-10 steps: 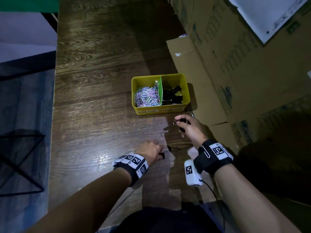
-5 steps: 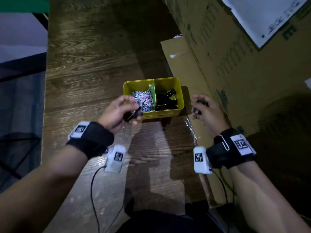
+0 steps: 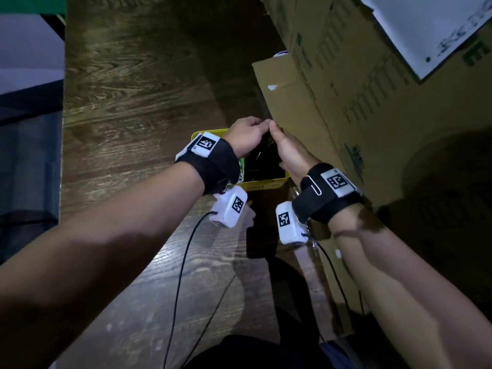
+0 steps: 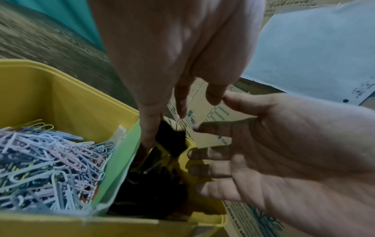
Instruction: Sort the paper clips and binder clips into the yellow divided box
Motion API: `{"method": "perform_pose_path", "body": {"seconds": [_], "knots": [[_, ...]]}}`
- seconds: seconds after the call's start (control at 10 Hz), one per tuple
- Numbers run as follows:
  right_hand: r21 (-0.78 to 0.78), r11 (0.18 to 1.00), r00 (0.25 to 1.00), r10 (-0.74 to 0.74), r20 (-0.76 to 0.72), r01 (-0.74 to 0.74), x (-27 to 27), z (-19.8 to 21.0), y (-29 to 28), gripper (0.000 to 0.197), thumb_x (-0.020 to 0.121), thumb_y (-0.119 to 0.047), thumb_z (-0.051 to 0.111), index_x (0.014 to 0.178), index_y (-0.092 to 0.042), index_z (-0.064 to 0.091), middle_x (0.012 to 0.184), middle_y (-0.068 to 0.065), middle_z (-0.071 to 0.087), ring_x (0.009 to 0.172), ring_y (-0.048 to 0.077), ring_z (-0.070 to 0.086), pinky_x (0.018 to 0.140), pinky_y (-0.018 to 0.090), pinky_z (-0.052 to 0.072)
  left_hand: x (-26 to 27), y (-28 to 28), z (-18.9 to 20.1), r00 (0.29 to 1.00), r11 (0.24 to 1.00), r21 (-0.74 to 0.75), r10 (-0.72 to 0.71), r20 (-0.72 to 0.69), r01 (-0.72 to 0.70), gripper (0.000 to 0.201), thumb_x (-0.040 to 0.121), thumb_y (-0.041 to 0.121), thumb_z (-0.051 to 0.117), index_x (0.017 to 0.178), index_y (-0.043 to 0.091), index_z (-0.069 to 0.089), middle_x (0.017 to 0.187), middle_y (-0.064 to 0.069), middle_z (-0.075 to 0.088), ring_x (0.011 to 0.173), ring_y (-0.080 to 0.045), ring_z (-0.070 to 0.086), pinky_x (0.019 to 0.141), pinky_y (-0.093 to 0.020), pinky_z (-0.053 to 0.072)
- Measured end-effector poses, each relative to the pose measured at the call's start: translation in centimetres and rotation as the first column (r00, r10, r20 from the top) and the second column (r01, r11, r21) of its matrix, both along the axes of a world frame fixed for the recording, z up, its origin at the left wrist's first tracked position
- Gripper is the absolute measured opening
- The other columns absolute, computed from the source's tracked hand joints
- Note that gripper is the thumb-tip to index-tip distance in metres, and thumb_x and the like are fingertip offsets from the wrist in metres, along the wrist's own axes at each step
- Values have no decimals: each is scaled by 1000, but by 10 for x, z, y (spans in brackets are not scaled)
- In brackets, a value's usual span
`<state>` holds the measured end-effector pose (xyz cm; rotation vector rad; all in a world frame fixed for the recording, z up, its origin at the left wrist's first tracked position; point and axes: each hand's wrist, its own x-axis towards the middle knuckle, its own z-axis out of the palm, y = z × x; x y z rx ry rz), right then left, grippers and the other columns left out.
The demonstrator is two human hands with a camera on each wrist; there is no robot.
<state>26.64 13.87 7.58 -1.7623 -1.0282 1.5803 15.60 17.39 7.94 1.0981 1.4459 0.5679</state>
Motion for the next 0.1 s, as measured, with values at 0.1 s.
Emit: {"method": "perform_pose_path", "body": {"seconds": [0.1], "knots": [[36,999,1000,6,15,-6,4,7,-7,73,77,-75,38,136,-32,46,143,0,47,127,19,45,109,45,32,0,-6,0,999,999,26,-25,29,24,37,87,39,56,115,16,61,112,-5,64,99,-19,59,89,-34,49]]}}
